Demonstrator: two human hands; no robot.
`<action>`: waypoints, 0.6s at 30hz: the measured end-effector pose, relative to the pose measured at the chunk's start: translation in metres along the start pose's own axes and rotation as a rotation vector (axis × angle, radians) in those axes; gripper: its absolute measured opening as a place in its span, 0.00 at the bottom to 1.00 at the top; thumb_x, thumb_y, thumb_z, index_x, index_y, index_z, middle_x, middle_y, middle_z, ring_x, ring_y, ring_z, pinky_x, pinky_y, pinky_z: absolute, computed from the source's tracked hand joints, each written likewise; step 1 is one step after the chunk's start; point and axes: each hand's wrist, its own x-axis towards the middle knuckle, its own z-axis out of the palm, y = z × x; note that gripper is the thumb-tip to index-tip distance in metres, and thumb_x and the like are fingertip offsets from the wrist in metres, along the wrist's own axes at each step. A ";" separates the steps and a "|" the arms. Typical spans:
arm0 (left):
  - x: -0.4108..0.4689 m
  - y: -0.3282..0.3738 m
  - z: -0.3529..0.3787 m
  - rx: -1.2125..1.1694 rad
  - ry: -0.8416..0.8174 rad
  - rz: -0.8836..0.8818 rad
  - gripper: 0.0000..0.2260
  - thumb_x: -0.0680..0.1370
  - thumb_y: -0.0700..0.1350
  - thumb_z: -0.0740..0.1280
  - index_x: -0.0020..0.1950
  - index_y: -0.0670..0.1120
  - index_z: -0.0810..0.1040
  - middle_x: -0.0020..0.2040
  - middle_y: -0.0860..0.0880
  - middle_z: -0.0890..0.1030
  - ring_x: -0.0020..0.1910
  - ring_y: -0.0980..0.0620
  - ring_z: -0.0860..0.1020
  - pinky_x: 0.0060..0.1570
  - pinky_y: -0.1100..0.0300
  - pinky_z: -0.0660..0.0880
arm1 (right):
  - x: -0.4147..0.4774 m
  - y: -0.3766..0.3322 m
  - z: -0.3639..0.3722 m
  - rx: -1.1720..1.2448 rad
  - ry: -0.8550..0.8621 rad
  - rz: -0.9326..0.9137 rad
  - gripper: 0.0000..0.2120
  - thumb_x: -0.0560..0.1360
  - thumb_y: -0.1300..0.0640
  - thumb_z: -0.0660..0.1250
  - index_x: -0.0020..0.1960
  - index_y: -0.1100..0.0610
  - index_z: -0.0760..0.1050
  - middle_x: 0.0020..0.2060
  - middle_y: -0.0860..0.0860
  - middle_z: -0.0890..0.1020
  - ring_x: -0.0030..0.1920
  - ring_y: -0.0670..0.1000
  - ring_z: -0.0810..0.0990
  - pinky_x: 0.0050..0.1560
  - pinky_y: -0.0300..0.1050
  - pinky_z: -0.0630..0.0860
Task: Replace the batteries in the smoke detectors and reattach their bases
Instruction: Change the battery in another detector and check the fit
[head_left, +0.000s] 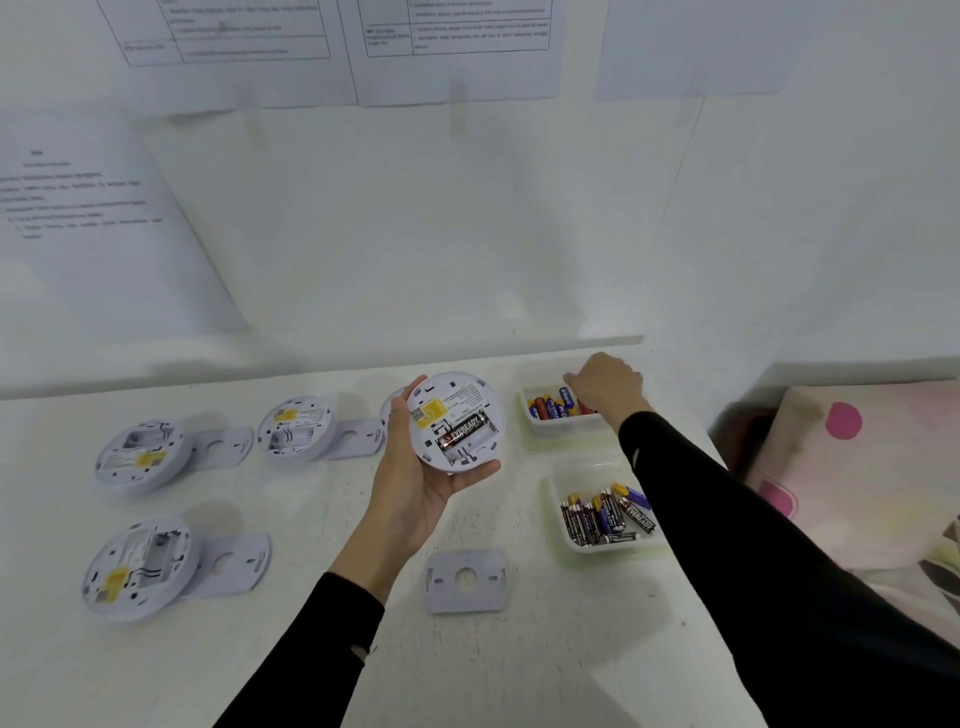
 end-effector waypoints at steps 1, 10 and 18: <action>-0.001 0.000 0.000 0.001 0.000 0.000 0.26 0.77 0.59 0.59 0.72 0.51 0.71 0.64 0.42 0.81 0.55 0.39 0.83 0.40 0.44 0.83 | 0.002 0.002 0.004 -0.095 0.009 0.013 0.15 0.75 0.47 0.65 0.37 0.58 0.70 0.37 0.52 0.75 0.45 0.56 0.76 0.53 0.48 0.69; 0.001 -0.001 -0.001 0.004 0.012 -0.015 0.18 0.83 0.57 0.53 0.67 0.53 0.75 0.61 0.44 0.83 0.55 0.38 0.83 0.39 0.46 0.83 | 0.014 0.008 0.025 -0.177 0.004 -0.004 0.12 0.72 0.49 0.66 0.48 0.57 0.80 0.46 0.54 0.81 0.57 0.59 0.74 0.57 0.51 0.65; 0.002 -0.001 -0.004 -0.002 0.050 0.004 0.26 0.76 0.59 0.60 0.73 0.52 0.70 0.65 0.42 0.79 0.56 0.38 0.83 0.40 0.44 0.83 | -0.008 -0.002 0.009 0.552 0.090 -0.038 0.09 0.77 0.52 0.63 0.54 0.55 0.75 0.48 0.51 0.82 0.43 0.50 0.77 0.49 0.45 0.74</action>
